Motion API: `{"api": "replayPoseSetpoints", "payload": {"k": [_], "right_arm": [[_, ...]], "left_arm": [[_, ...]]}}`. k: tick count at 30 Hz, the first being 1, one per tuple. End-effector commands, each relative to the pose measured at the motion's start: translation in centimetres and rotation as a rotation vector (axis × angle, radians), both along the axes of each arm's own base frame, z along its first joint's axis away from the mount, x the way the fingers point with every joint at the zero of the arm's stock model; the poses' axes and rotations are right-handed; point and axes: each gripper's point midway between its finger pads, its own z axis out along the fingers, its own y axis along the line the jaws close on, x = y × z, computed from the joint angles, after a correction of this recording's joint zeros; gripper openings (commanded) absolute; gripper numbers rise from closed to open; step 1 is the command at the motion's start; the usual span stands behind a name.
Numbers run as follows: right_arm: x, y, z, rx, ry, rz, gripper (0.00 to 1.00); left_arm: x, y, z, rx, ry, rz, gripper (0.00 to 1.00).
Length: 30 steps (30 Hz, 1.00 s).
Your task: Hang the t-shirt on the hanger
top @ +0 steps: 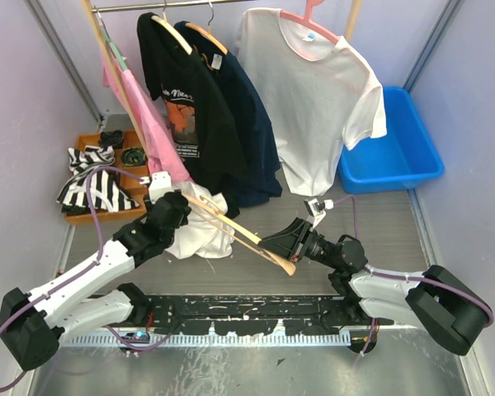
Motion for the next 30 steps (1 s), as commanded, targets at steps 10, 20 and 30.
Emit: {"api": "replayPoseSetpoints", "payload": {"k": [10,20,30], "right_arm": [[-0.4,-0.2,3.5,0.1,-0.104,0.005,0.01],[0.1,0.7,3.8,0.104,-0.1,0.019,0.01],[2.4,3.2,4.7,0.107,-0.083,0.02,0.01]], "left_arm": [[0.9,-0.3,5.1,-0.084,-0.116,-0.015,0.0],[-0.7,-2.3,8.1,-0.183,-0.083,-0.142,0.0],[-3.6,-5.0,11.2,-0.344,-0.021,-0.308,0.0]]}}
